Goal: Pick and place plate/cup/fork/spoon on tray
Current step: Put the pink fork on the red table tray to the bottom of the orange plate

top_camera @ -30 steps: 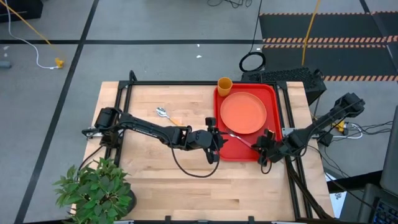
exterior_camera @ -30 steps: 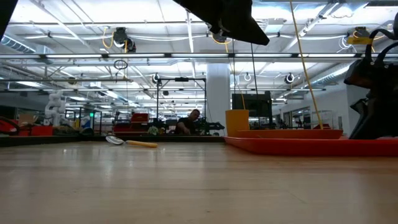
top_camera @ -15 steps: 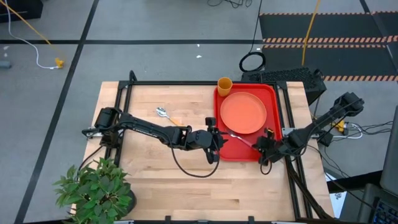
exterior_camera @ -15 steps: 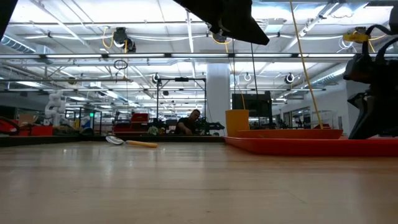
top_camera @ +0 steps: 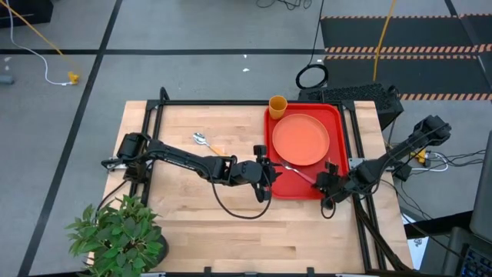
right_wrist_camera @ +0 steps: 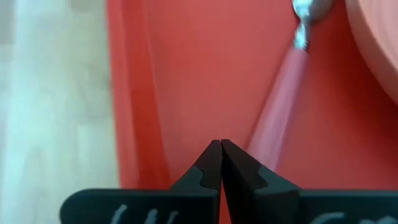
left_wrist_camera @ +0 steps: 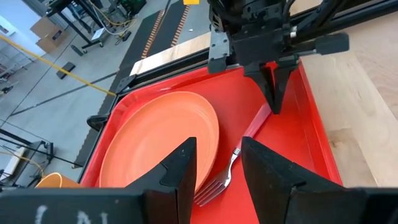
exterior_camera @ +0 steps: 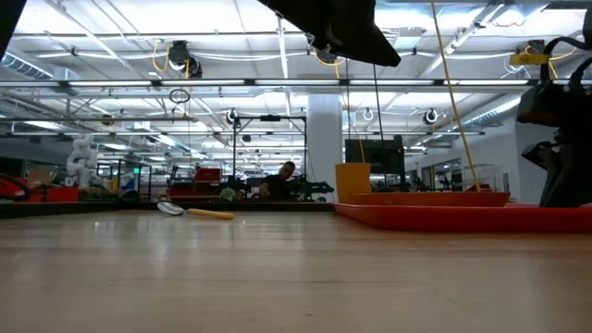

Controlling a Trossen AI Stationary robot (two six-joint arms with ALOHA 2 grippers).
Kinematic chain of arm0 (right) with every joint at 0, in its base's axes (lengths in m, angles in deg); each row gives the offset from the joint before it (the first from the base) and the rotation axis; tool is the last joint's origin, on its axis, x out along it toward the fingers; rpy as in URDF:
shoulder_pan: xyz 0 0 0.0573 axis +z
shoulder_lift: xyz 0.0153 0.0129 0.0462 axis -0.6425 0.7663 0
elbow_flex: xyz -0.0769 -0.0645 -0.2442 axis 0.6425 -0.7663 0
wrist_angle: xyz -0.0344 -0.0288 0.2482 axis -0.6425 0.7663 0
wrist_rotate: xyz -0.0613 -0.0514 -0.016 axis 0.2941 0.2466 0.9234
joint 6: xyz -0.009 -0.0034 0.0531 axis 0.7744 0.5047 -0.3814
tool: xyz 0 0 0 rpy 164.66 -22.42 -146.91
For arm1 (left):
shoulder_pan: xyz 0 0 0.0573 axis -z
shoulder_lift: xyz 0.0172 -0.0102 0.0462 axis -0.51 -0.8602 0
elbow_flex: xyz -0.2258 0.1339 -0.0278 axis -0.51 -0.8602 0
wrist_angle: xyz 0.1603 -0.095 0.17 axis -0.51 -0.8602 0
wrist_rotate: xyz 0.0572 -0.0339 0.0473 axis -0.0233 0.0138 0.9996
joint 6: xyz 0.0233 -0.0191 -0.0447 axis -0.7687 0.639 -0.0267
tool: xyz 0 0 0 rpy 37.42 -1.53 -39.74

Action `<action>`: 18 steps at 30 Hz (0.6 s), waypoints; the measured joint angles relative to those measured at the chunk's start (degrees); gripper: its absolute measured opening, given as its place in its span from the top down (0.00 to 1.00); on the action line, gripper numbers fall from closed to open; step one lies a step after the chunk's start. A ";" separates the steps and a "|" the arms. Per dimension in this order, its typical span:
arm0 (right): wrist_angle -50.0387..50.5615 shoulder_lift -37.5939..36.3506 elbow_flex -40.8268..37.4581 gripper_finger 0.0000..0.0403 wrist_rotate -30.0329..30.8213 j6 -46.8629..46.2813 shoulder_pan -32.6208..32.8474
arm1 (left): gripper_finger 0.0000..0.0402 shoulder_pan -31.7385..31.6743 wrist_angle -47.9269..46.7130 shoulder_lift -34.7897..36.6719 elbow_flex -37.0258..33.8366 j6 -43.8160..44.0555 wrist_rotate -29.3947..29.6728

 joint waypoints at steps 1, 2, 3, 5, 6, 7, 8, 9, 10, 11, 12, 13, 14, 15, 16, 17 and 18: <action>1.14 0.11 0.00 1.00 -0.02 -0.55 0.00 | 0.68 0.00 0.00 0.00 0.00 0.23 0.00; 2.21 0.22 0.00 1.00 -0.02 -1.16 0.00 | 0.68 0.00 0.00 0.00 0.00 0.39 0.01; 3.12 0.26 0.00 1.00 0.04 -1.69 0.00 | 0.68 0.00 0.00 0.00 0.00 0.42 0.00; 5.05 0.26 0.00 1.00 0.22 -2.77 0.00 | 0.68 0.00 0.00 0.00 0.00 0.42 0.00; 5.78 0.25 0.07 1.00 0.39 -3.32 0.00 | 0.68 0.00 0.00 0.00 0.00 0.42 0.00; 6.63 0.24 0.09 1.00 0.54 -4.15 0.00 | 0.68 0.00 0.00 0.00 0.00 0.42 0.00; 7.32 0.24 0.13 1.00 0.66 -4.91 -0.04 | 0.68 0.00 0.00 0.00 0.00 0.42 0.00; 8.09 0.24 0.17 1.00 0.66 -5.62 -0.13 | 0.68 0.00 0.01 0.00 0.00 0.42 0.00; 8.82 0.22 0.17 1.00 0.76 -6.12 -0.34 | 0.68 0.00 0.00 0.00 0.00 0.42 0.00; 9.40 0.22 0.17 1.00 1.03 -6.57 -0.55 | 0.68 0.00 0.00 0.00 0.00 0.42 0.00; 9.90 0.22 0.17 1.00 1.70 -7.04 -0.73 | 0.68 0.00 0.00 0.00 0.00 0.43 0.00; 10.41 0.22 0.17 1.00 2.40 -7.43 -1.02 | 0.68 0.00 0.00 0.00 0.00 0.45 0.00; 10.82 0.22 0.17 1.00 3.18 -7.58 -1.32 | 0.68 -0.02 0.00 0.00 0.00 0.45 0.00; 11.22 0.24 0.17 1.00 3.75 -7.60 -1.71 | 0.68 -0.01 0.01 0.00 0.00 0.45 0.00; 11.30 0.23 0.15 1.00 4.07 -7.60 -2.01 | 0.68 0.00 0.00 0.00 0.00 0.48 0.00; 11.44 0.22 0.15 1.00 4.50 -7.58 -2.30 | 0.68 -0.01 0.00 0.00 0.00 0.49 0.00; 11.56 0.22 0.15 1.00 4.78 -7.58 -2.59 | 0.68 0.00 0.01 0.00 0.00 0.51 0.00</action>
